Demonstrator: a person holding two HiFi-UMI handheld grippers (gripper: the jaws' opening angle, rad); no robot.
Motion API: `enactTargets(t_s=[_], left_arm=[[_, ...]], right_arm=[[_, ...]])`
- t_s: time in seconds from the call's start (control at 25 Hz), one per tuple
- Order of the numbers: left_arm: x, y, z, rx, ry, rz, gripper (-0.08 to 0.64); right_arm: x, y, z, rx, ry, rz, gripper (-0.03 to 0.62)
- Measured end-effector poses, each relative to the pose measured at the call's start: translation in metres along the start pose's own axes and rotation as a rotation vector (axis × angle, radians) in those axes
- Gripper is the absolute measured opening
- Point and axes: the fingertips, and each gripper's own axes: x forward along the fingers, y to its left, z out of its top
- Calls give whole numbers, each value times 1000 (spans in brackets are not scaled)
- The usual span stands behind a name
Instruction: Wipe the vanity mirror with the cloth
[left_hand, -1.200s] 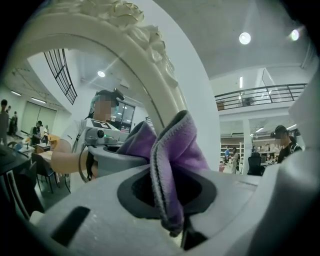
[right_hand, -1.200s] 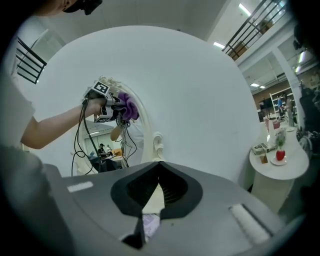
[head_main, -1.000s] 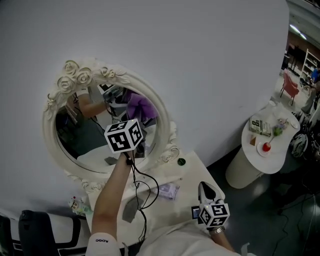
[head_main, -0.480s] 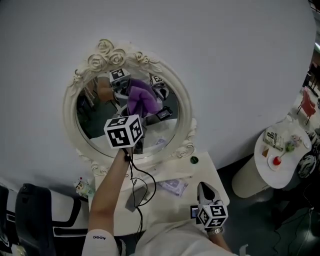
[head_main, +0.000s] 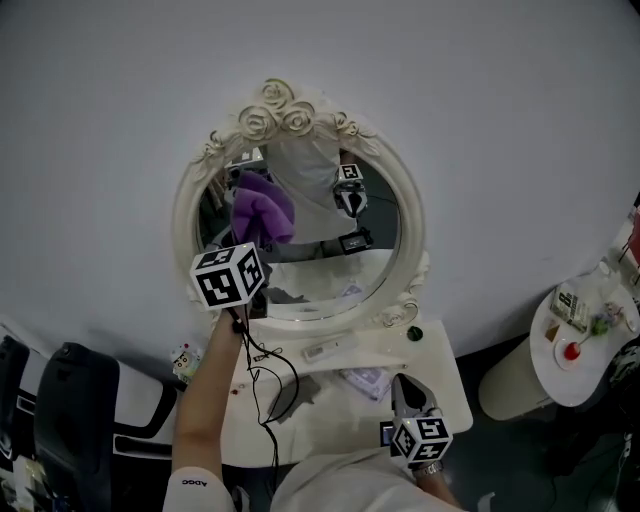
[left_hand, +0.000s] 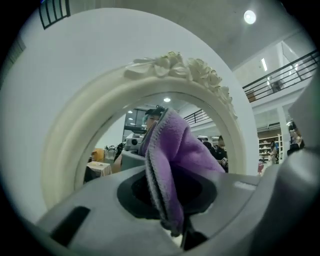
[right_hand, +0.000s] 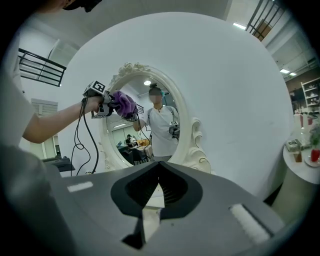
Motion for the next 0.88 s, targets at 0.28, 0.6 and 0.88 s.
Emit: enactTargets(t_s=[0.28, 0.6, 0.88], left_arm=[[-21, 56, -1, 4, 10, 112, 57], [-33, 87, -6, -6, 34, 183, 57], [-37, 83, -8, -24, -4, 192, 55]], right_arm=[[11, 23, -6, -8, 19, 47, 8], [14, 36, -10, -8, 26, 64, 8], [9, 32, -14, 4, 29, 42, 8]])
